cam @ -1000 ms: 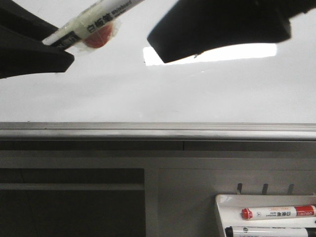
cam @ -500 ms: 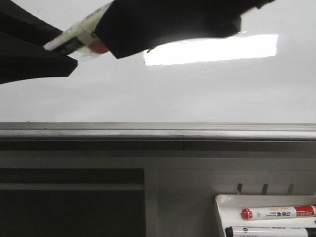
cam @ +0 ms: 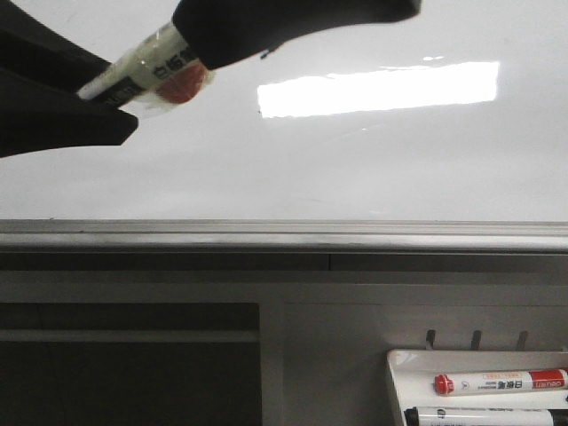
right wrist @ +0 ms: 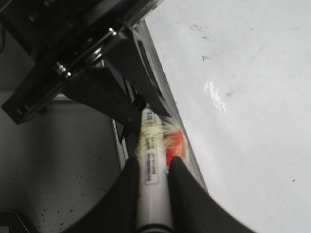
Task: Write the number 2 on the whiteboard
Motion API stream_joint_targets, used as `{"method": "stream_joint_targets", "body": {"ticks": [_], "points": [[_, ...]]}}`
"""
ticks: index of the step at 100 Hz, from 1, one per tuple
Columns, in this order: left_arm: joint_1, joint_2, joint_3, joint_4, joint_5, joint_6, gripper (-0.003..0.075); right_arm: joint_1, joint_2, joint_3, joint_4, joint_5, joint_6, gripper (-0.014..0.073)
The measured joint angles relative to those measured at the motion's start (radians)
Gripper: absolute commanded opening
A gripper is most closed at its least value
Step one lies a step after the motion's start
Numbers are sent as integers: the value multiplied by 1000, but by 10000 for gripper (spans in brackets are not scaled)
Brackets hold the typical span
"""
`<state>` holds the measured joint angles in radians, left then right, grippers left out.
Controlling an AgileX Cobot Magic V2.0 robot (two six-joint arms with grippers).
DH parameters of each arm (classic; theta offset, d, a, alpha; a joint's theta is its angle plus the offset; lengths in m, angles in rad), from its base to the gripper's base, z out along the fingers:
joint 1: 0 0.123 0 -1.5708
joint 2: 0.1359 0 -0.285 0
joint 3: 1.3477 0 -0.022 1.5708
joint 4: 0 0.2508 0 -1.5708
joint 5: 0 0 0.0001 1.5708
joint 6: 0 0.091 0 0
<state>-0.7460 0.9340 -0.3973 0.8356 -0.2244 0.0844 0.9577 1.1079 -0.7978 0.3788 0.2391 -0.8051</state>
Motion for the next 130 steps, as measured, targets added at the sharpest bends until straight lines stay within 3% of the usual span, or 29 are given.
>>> {"method": "stream_joint_targets", "body": {"ticks": [24,31,39,50,57,63,83,91,111,130], "points": [[0,0,0,0,0,0,-19,0,1,0,0,0,0,-72],[0,0,0,0,0,0,15,0,1,0,0,0,0,-72],[0,0,0,0,0,0,132,0,1,0,0,0,-2,-72],[0,-8,0,-6,0,0,403,0,1,0,4,-7,-2,-72],[0,-32,0,-19,2,-2,509,0,1,-2,4,-14,-2,-72],[0,-66,0,-36,2,-2,535,0,1,-2,4,-16,-2,-72],[0,-256,0,-141,97,-2,519,0,1,-2,4,-22,0,-72],[0,-335,0,-189,156,-2,445,0,5,-2,7,-40,0,-72],[21,-456,0,-256,236,-4,150,-59,59,-16,116,-106,30,-70],[83,-463,0,-312,255,-4,131,-156,150,-105,193,-61,37,-70]]}}
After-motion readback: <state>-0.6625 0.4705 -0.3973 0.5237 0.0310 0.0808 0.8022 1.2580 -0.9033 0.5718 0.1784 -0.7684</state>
